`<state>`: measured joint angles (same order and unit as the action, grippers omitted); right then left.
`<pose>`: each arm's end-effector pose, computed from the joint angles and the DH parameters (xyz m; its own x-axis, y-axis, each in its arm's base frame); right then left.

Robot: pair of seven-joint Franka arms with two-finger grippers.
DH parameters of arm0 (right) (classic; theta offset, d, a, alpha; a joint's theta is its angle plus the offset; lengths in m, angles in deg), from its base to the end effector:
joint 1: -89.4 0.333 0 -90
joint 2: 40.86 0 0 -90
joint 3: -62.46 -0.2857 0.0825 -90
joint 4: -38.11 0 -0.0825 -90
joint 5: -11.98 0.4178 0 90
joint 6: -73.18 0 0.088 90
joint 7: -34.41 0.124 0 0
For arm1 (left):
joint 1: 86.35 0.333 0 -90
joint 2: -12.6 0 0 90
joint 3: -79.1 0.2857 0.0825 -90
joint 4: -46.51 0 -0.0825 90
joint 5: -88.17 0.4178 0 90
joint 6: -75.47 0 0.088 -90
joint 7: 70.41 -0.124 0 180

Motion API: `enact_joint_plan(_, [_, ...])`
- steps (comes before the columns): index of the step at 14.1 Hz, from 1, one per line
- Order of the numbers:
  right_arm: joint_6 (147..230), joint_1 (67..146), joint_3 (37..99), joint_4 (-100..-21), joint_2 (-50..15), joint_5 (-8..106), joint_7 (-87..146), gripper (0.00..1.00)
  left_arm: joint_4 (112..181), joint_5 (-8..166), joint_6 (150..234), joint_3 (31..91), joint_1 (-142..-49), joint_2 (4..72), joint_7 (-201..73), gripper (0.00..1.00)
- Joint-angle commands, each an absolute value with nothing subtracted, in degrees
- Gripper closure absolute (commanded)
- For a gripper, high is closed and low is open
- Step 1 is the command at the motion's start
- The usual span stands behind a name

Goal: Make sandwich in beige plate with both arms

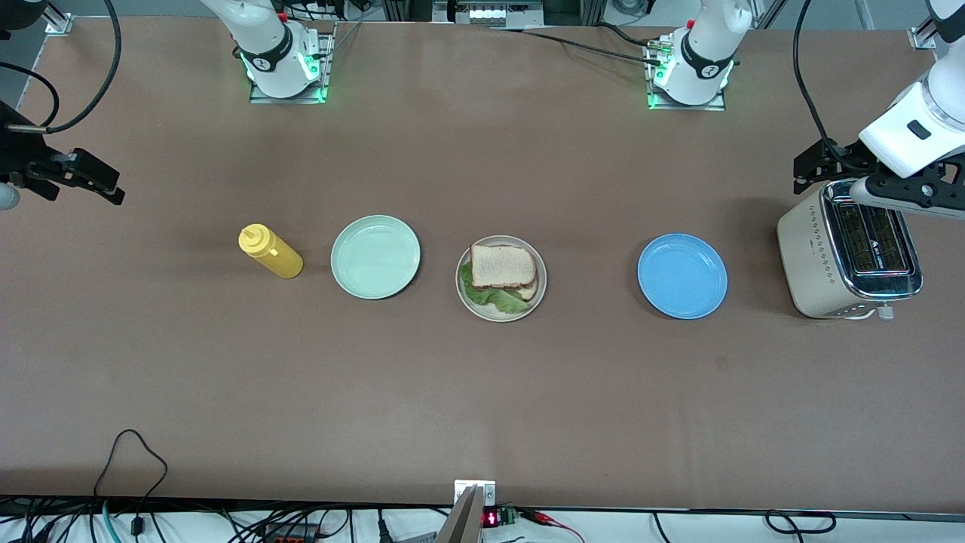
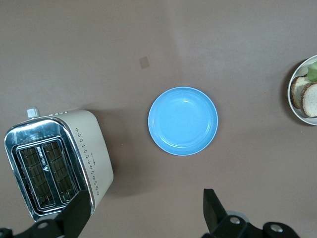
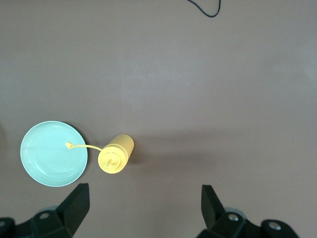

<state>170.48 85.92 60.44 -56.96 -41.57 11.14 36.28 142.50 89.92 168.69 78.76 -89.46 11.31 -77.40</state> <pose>0.5958 -0.0167 0.5509 0.9971 -0.0562 0.0517 -0.0569 -0.9983 0.0134 0.5831 -0.0315 0.5423 0.9827 -0.1828 -0.0294 -0.1836 -0.9826 -0.0272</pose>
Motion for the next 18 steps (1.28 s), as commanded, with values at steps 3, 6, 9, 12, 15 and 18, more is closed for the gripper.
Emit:
enact_joint_plan(3, [170.4,86.4,61.1,-56.1,-41.3,11.4,35.6,0.0,142.5,89.2,168.0,78.6,-89.6,10.4,-77.0,0.0])
enact_joint_plan(6, [170.4,86.4,61.1,-56.2,-41.3,11.4,35.6,0.0,142.5,89.2,168.0,78.5,-89.7,10.4,-77.0,0.0])
enact_joint_plan(9, [170.4,86.4,61.1,-56.2,-41.3,11.4,35.6,0.0,142.5,89.2,168.0,78.5,-89.8,10.5,-77.0,0.0])
enact_joint_plan(12, [170.2,86.2,61.1,-55.8,-41.0,11.1,35.9,0.0,142.5,89.2,167.9,78.5,-89.8,10.5,-77.0,0.0])
enact_joint_plan(15, [170.3,86.3,61.1,-55.1,-41.0,11.2,35.9,0.0,142.5,89.2,167.9,78.4,-89.8,10.4,-76.9,0.0])
enact_joint_plan(18, [170.1,86.4,61.1,-55.0,-41.0,10.7,35.6,0.0,142.4,89.2,167.8,78.5,-89.8,10.4,-76.9,0.0])
